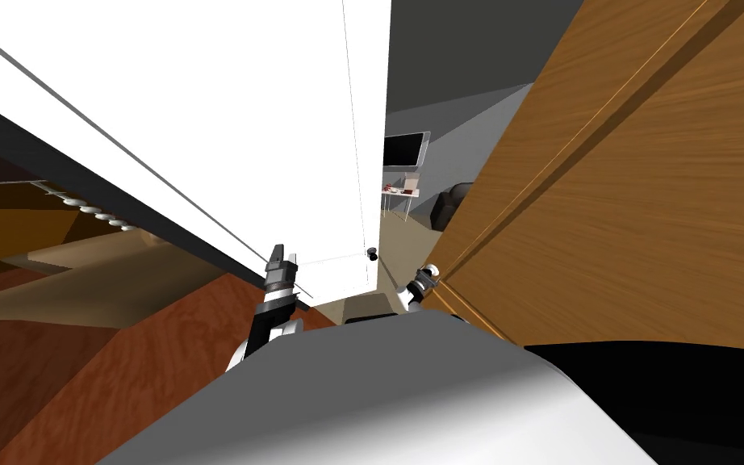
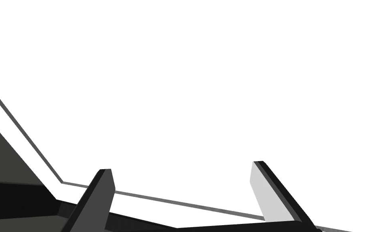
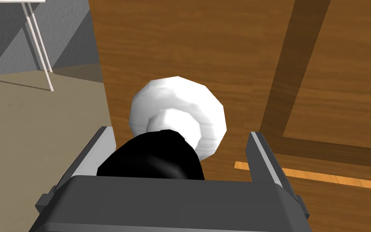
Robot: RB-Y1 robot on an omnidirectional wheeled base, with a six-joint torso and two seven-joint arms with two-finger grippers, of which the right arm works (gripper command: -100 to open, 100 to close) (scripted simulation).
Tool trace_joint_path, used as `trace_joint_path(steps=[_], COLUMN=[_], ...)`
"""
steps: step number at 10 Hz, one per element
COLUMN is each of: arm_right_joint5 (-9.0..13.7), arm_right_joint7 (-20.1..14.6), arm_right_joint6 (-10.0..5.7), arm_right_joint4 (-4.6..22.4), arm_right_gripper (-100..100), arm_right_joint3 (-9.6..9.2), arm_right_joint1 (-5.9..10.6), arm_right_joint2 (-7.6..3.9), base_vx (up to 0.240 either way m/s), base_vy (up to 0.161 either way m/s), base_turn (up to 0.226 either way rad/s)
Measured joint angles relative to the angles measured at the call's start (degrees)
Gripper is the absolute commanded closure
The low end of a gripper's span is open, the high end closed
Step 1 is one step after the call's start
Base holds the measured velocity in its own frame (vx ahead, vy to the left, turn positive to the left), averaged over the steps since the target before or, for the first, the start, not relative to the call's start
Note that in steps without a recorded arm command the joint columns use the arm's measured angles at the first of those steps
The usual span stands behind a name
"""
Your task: Push the door open
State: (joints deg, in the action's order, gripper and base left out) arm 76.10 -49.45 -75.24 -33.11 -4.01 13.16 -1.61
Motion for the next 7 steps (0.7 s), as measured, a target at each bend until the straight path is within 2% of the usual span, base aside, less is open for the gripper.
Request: trace_joint_path(steps=[1, 2, 3, 4, 5, 6, 7], arm_right_joint5=[0.7, 1.0, 1.0, 1.8, 2.2, 2.4, 2.5], arm_right_joint7=[-1.5, -2.2, -0.2, -0.4, 0.5, 1.2, 0.6], arm_right_joint6=[-0.90, -1.59, -1.06, -1.50, -1.85, -1.73, -1.70], arm_right_joint4=[3.1, 4.4, -0.5, 0.7, -0.9, -1.7, -0.4], arm_right_gripper=[100, 100, 100, 100, 100, 100, 100], arm_right_joint3=[0.08, 0.15, -0.02, 0.03, 0.02, 0.06, 0.18], arm_right_joint1=[1.62, 2.38, -0.08, 0.72, 0.14, 0.09, 0.83], arm_right_joint2=[-0.24, -0.21, -0.35, -0.40, -0.12, -0.32, -0.78], base_vx=[0.023, 0.014, 0.023, 0.012, 0.008, 0.006, -0.006], base_vy=[-0.070, -0.034, -0.098, -0.110, -0.038, 0.000, 0.005], base_turn=[0.008, 0.016, 0.048, 0.044, -0.017, 0.007, 0.007])
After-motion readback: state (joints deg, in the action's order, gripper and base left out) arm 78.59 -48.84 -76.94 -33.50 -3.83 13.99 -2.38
